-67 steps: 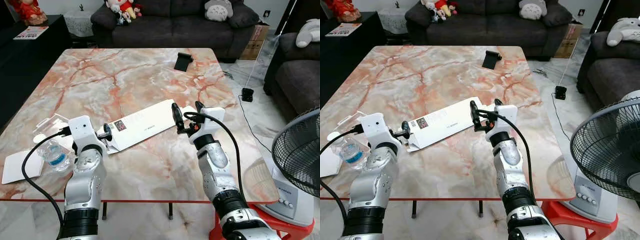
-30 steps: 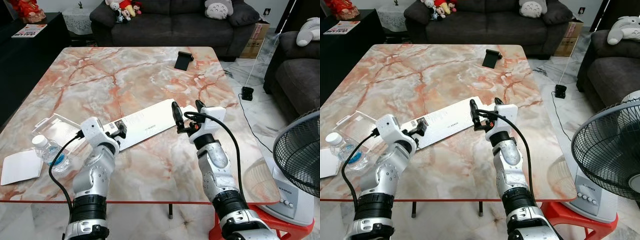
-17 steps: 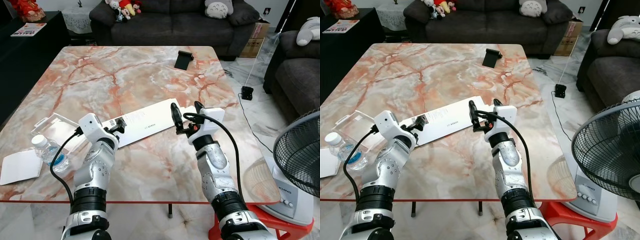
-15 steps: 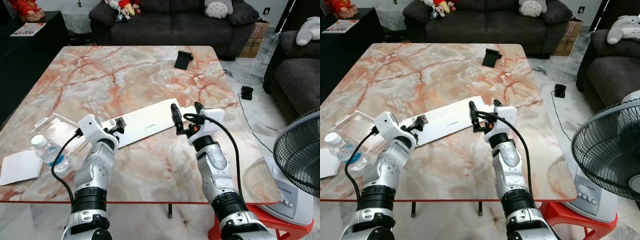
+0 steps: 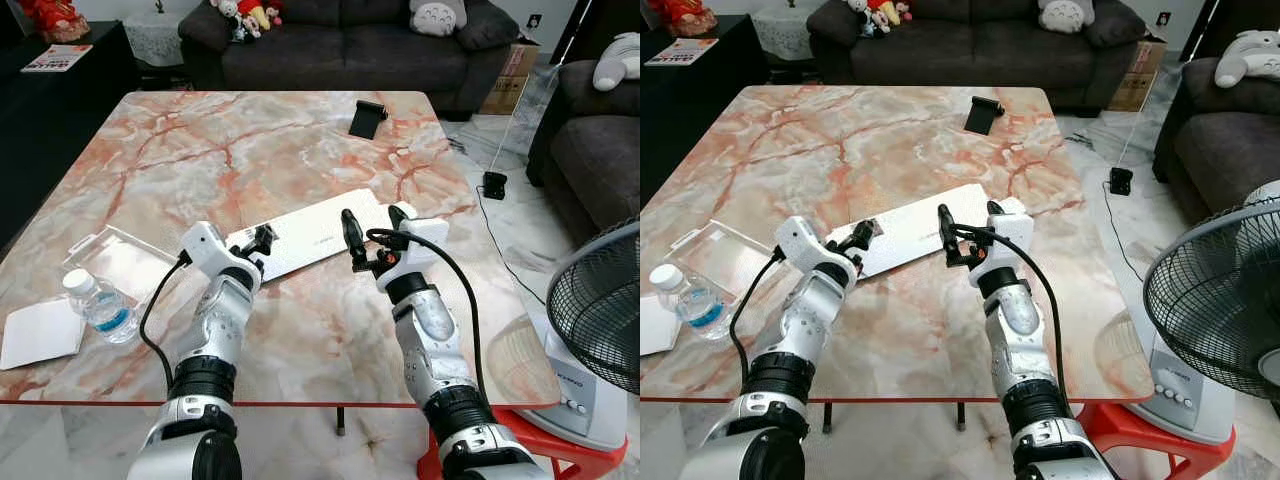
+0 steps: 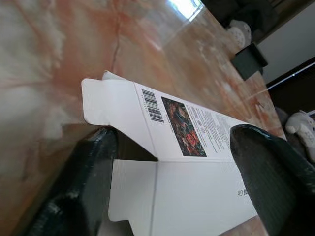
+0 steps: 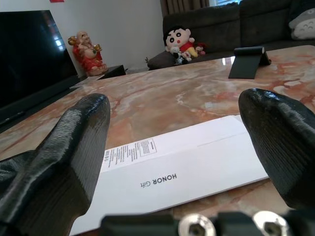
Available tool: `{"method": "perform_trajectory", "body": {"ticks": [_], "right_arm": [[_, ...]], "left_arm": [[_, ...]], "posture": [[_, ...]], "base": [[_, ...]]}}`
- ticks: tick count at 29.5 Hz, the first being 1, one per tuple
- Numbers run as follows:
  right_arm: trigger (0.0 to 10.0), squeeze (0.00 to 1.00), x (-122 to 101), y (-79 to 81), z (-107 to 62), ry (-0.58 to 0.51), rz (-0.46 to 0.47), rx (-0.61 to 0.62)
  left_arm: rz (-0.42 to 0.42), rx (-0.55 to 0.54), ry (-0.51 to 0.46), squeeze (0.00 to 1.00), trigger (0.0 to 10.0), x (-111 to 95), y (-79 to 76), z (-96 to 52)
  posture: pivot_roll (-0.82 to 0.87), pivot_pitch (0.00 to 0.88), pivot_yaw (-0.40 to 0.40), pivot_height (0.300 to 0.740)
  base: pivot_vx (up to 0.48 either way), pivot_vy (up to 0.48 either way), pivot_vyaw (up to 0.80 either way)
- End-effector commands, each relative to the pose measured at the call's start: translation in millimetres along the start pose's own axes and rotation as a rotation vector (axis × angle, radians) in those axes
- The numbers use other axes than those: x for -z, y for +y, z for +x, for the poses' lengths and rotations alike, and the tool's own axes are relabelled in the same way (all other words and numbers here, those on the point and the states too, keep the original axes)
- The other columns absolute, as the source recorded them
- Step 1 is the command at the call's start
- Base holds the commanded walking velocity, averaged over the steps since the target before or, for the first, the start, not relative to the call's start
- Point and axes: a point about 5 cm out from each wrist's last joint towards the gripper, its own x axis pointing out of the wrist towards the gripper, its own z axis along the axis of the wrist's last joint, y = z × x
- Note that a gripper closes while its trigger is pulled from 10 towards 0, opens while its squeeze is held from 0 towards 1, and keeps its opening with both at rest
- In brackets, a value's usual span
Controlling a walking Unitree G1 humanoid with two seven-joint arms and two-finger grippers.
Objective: Picking trash to rubbish bin
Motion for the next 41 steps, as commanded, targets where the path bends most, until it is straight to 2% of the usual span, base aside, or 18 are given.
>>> {"method": "perform_trajectory", "body": {"ticks": [1,33,41], "right_arm": [[10.0,0.0,-2,1.1,-0.3,-0.007,-0.002,-0.007],[10.0,0.0,1,3.0,-1.8,0.005,0.001,-0.019],[10.0,0.0,1,2.9,-1.0,0.002,0.001,-0.018]], "left_arm": [[-0.007,0.021,-0.007,0.0,0.0,-1,-4.0,1.5],[-0.035,0.032,-0.029,0.0,0.0,5,-1.5,-1.9],[-0.005,0.085,-0.096,0.0,0.0,-1,-11.5,-4.3]], "posture": [[-0.01,0.087,-0.017,0.74],[-0.01,0.078,-0.013,0.74],[-0.01,0.059,-0.006,0.74]], "base": [[0.0,0.0,0.0],[0.0,0.0,0.0],[0.0,0.0,0.0]]}}
